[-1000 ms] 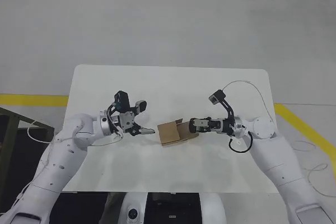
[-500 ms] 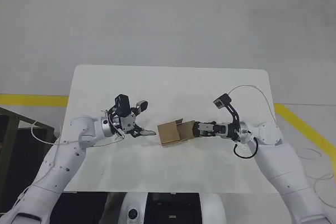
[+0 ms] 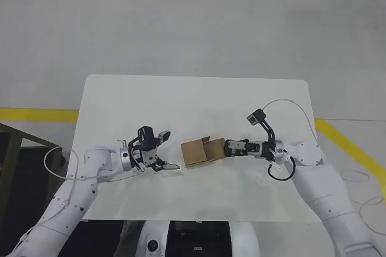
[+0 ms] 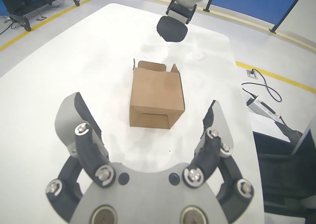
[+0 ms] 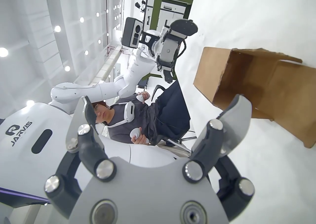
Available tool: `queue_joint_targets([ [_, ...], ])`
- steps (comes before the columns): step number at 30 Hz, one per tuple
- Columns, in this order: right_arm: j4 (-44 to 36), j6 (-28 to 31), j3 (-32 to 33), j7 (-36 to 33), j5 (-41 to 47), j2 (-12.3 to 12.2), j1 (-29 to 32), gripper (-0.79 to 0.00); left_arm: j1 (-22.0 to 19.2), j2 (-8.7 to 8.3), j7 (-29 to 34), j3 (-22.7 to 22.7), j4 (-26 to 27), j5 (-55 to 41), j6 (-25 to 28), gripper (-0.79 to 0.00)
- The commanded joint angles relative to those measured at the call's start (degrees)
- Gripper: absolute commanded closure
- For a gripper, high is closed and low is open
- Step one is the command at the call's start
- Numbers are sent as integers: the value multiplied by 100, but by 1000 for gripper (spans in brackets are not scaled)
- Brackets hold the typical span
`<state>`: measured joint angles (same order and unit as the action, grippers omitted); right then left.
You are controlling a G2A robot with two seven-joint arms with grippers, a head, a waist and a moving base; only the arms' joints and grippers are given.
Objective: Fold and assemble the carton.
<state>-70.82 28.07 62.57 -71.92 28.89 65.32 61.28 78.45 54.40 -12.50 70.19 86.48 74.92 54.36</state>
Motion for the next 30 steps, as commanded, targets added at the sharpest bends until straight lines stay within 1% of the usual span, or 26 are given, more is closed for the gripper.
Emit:
queue_joint_targets([
  [1, -4, 6, -12, 9, 10, 1, 9, -785, 86, -8, -49, -18, 46, 138, 4, -785],
  [2, -12, 7, -19, 17, 8, 2, 14, -785, 108, -9, -57, -50, 101, 289, -31, -785],
  [4, -39, 17, -32, 29, 4, 3, 21, -785, 131, -4, -84, -143, 179, 727, -286, -785],
  [7, -108, 42, -32, 55, -4, 0, 44, -785, 122, 30, -336, -307, 142, 1147, -743, -785],
  [10, -174, 45, -11, 78, -34, -13, 86, -785, 88, 75, -569, -451, 0, 1350, -1197, -785],
  [13, -209, 55, 10, 94, -36, -24, 137, -785, -46, 130, -661, -618, -200, 1348, -1356, -785],
  [20, -272, 68, -19, 111, -10, -28, 196, -785, -431, 244, -719, -1048, -523, 1426, -1192, -785],
  [26, -250, 76, -26, 142, 18, -32, 226, -785, -560, 295, -812, -1185, -676, 1386, -1191, -785],
  [30, -244, 62, -41, 141, 31, -31, 219, -785, -622, 337, -813, -1252, -768, 1163, -1156, -785],
])
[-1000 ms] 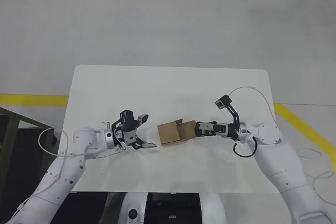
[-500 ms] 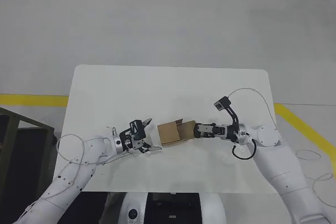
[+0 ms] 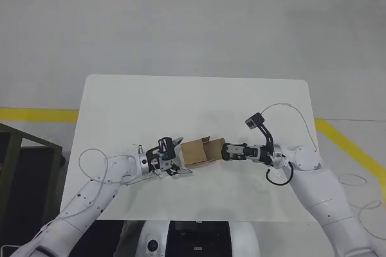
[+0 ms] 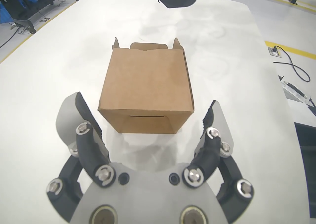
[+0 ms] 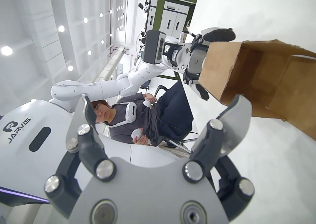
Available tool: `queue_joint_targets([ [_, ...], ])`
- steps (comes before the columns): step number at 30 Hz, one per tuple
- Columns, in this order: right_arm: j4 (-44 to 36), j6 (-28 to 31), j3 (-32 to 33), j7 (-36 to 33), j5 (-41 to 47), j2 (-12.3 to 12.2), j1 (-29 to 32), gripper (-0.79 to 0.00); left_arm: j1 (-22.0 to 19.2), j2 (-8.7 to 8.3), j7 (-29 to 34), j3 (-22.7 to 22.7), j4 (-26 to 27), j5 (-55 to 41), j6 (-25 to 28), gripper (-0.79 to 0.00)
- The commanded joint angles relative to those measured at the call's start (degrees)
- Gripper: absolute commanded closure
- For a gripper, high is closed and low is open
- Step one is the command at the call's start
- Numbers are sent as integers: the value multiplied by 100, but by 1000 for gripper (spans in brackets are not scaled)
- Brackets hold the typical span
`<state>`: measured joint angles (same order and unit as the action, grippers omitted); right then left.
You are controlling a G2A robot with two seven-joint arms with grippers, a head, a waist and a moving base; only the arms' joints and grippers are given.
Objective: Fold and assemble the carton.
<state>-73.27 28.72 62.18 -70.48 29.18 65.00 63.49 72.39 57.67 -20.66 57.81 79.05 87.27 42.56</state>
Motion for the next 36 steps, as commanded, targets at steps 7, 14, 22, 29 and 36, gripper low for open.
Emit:
queue_joint_targets([
  [7, -35, 13, 33, 41, -10, -14, 10, -785, -129, 73, 63, -139, -166, -236, 30, -785],
  [14, -43, -8, 27, 62, -9, -21, 49, -785, -199, 103, 42, -196, -308, -240, 46, -782],
  [22, 9, -37, 11, -29, 71, -32, 114, -785, -268, 143, 3, -230, -434, -406, 90, -720],
  [29, 17, -286, 83, -228, 9, -88, 199, -622, -322, 170, 15, -245, -506, -507, 116, -674],
  [36, 93, -609, 118, -437, 34, -138, 330, -148, -388, 193, 4, -254, -589, -566, 177, -616],
])
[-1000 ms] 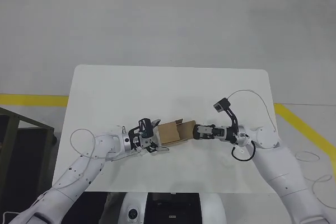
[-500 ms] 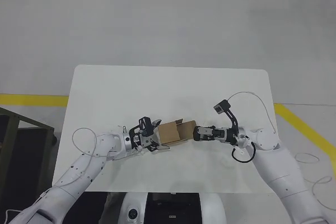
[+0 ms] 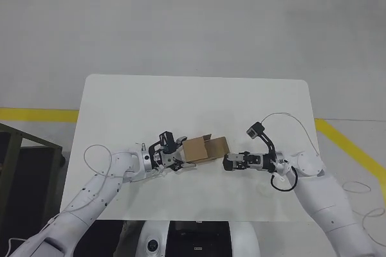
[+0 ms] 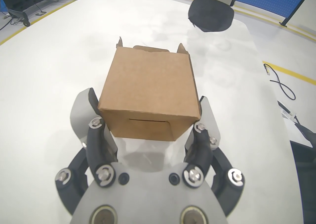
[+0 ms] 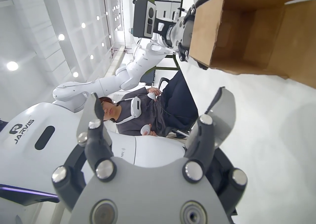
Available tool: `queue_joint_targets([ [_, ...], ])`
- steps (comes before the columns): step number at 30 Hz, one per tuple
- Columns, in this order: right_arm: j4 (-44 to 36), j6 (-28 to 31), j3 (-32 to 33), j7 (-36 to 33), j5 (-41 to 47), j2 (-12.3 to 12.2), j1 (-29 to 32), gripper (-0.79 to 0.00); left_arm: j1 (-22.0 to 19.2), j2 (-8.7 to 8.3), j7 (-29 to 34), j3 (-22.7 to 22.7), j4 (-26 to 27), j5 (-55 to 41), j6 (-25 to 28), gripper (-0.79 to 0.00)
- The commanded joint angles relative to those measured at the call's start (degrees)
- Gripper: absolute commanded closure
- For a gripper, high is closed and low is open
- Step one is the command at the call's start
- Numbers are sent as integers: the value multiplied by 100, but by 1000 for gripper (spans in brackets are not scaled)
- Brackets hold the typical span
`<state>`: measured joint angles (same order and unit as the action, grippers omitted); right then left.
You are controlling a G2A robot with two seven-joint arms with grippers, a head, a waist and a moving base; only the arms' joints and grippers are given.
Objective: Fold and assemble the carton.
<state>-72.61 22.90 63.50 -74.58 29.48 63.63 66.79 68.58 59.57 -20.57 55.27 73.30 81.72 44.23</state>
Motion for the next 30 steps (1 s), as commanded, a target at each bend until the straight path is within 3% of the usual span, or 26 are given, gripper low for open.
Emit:
queue_joint_targets([
  [1, 67, -47, -38, -49, 5, 2, -6, -18, -18, 5, 0, 1, -26, -6, 9, -603],
  [3, 191, -85, -102, -52, -24, 14, -48, 0, -28, 10, 1, -1, -48, -13, 17, -576],
  [9, 845, -317, -352, 116, -257, 85, -380, 0, -45, 20, 7, -5, -88, -4, 31, -653],
  [15, 1340, -547, -608, 431, -608, 178, -806, 0, -38, 17, -21, 20, -85, 46, 34, -665],
  [30, 2036, -740, -1154, 755, -738, 457, -1434, 0, 0, 8, -36, 66, -39, 116, 95, -588],
])
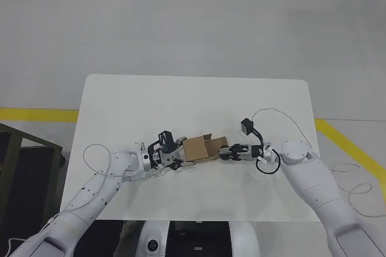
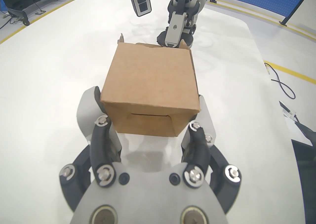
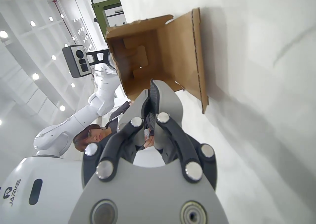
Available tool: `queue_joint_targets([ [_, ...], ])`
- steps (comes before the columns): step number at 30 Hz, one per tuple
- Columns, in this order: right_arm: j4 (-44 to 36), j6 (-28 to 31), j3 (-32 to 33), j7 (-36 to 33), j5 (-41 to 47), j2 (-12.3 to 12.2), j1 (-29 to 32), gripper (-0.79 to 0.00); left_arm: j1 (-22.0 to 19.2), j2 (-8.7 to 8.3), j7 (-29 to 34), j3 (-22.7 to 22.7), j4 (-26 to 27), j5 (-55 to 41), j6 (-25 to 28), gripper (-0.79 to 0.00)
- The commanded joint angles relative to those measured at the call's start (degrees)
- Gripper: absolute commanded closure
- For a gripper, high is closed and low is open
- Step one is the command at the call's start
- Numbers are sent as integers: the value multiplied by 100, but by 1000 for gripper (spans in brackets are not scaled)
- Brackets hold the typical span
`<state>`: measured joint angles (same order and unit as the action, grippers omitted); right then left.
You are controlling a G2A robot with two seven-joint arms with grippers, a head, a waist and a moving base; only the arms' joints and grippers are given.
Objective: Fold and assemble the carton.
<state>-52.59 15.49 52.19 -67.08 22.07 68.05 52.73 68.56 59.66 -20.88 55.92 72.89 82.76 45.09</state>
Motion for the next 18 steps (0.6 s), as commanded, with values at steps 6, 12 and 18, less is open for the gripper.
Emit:
queue_joint_targets([
  [6, 222, -36, -201, 24, 54, 134, -235, 0, 9, -1, -35, -17, 47, 86, 57, -551],
  [12, 466, -86, -364, 62, 98, 258, -427, 0, 12, -5, -72, -13, 83, 139, 82, -533],
  [18, 585, 25, -185, -40, -23, 182, -471, 0, 19, -7, -29, 40, 53, 80, 36, -560],
])
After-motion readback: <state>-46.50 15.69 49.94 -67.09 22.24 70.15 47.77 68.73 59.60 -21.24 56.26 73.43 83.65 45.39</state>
